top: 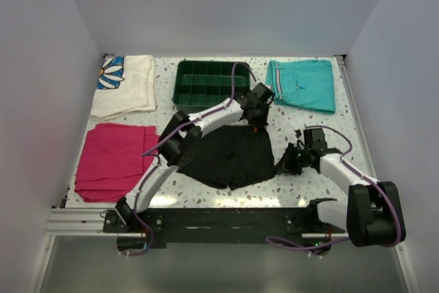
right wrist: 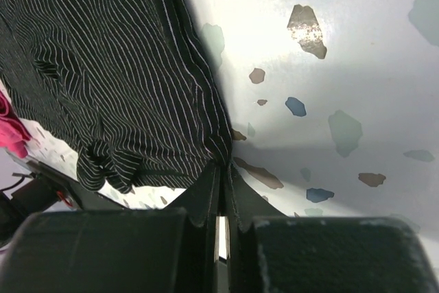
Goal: Roll the underwear
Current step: Fold the underwear at the center of the board.
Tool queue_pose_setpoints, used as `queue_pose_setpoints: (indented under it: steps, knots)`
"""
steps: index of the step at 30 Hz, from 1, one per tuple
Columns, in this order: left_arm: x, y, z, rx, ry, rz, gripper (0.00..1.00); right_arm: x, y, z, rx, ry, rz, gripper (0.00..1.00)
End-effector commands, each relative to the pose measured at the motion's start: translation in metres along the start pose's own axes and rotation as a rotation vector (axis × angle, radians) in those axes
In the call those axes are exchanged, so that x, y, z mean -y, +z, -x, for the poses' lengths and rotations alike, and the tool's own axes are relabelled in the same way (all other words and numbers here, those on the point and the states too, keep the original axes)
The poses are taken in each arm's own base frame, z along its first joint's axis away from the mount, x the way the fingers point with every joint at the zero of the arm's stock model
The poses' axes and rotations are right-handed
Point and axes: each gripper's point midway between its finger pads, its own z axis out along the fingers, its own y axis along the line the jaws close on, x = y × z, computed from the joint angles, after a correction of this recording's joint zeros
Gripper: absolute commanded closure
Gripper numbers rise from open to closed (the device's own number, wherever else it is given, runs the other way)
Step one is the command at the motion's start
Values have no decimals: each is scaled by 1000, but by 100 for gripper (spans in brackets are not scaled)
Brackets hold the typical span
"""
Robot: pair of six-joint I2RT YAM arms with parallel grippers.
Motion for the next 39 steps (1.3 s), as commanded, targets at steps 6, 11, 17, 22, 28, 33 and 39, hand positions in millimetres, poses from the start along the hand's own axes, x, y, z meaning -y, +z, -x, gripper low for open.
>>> queue_pose_setpoints:
  steps: [6,11,17,22,28,33,39]
  knots:
    - [42,-47,40,115,34,-157,100,-27,-25,14,88,-78,80,100]
    - [50,-74,50,154,55,-190,100,-51,-43,22,112,-129,140,100]
    - [38,-91,52,180,52,-192,100,-78,-48,11,59,-245,175,100]
    - [5,-95,45,171,8,-200,100,-105,-45,-5,5,-344,180,100]
    - [-27,-121,52,213,-16,-215,100,-138,-45,-11,-7,-393,222,100]
    - [-50,-138,54,241,-16,-182,100,-164,-37,-22,-39,-421,254,100]
    - [-73,-153,51,256,-8,-150,100,-191,-25,-43,-100,-475,271,100]
